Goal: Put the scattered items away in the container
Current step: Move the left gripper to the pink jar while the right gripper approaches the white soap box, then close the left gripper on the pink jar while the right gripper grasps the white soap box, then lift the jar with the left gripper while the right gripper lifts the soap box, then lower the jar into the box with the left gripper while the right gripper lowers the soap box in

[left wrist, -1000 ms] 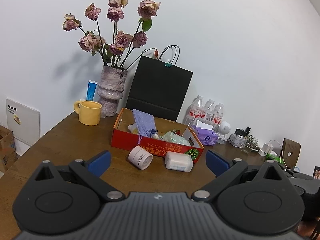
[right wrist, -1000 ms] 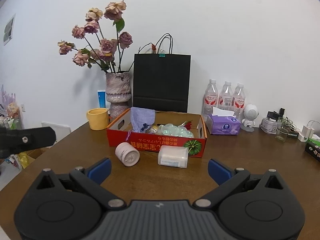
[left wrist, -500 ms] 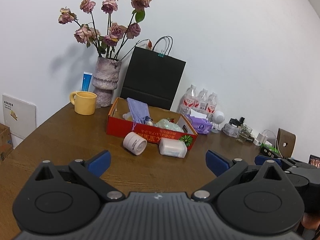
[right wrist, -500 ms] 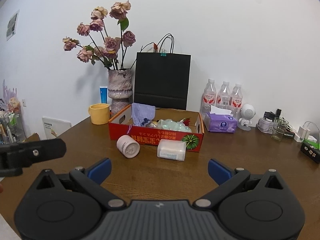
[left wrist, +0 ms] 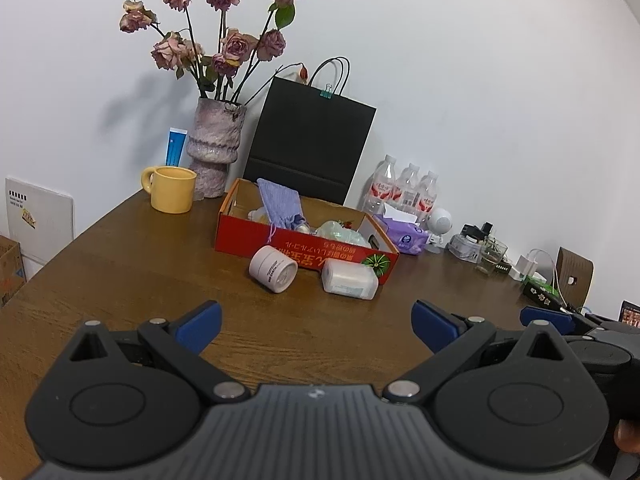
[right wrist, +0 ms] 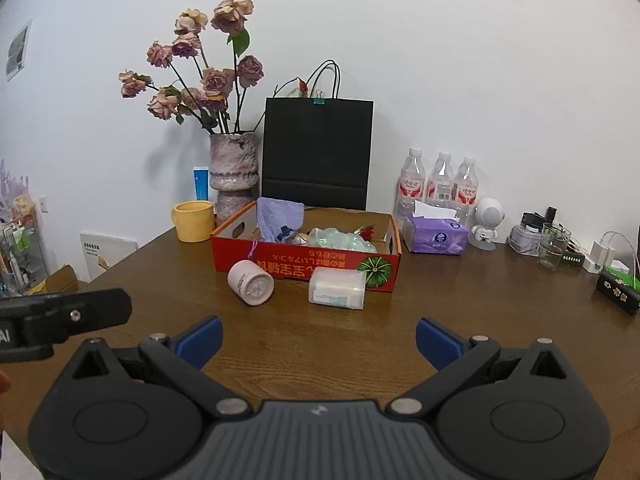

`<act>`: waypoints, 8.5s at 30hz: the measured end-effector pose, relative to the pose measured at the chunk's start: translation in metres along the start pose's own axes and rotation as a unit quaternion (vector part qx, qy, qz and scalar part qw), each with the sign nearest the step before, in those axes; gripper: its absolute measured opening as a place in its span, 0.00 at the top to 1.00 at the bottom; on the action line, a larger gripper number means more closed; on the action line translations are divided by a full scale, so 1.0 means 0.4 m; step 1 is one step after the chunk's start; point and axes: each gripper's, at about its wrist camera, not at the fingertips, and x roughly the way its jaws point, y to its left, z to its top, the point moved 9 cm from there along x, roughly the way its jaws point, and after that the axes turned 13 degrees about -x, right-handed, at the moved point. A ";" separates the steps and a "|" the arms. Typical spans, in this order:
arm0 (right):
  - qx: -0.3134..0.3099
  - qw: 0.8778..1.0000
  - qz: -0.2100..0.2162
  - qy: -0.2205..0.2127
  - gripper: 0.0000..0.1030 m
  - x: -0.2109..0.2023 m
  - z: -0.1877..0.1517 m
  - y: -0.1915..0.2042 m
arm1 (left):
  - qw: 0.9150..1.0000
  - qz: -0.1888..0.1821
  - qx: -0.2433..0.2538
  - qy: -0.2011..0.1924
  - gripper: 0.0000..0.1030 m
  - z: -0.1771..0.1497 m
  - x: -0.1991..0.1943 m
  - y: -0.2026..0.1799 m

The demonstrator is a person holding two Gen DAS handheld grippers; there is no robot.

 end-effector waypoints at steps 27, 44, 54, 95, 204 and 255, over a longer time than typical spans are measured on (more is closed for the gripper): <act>0.065 0.997 0.008 0.046 0.00 0.221 -0.083 -0.042 | 0.997 0.056 0.029 0.040 0.00 -0.032 0.219 0.050; 0.059 0.997 0.014 0.038 0.00 0.459 -0.053 -0.067 | 0.993 0.064 0.086 0.040 0.00 0.016 0.475 0.095; 0.076 0.996 0.008 0.048 0.00 0.635 -0.058 -0.069 | 0.993 0.018 0.111 0.045 0.00 0.047 0.626 0.113; 0.103 0.990 0.023 0.093 0.19 0.804 -0.045 -0.055 | 0.989 -0.030 0.113 0.091 0.49 0.041 0.738 0.107; 0.017 0.996 0.080 0.044 0.19 0.096 0.083 -0.012 | 0.991 -0.008 0.099 0.094 0.50 0.051 0.103 -0.040; 0.044 0.991 0.071 0.102 0.19 0.437 0.339 -0.116 | 0.995 0.006 0.079 0.068 0.50 0.419 0.375 -0.041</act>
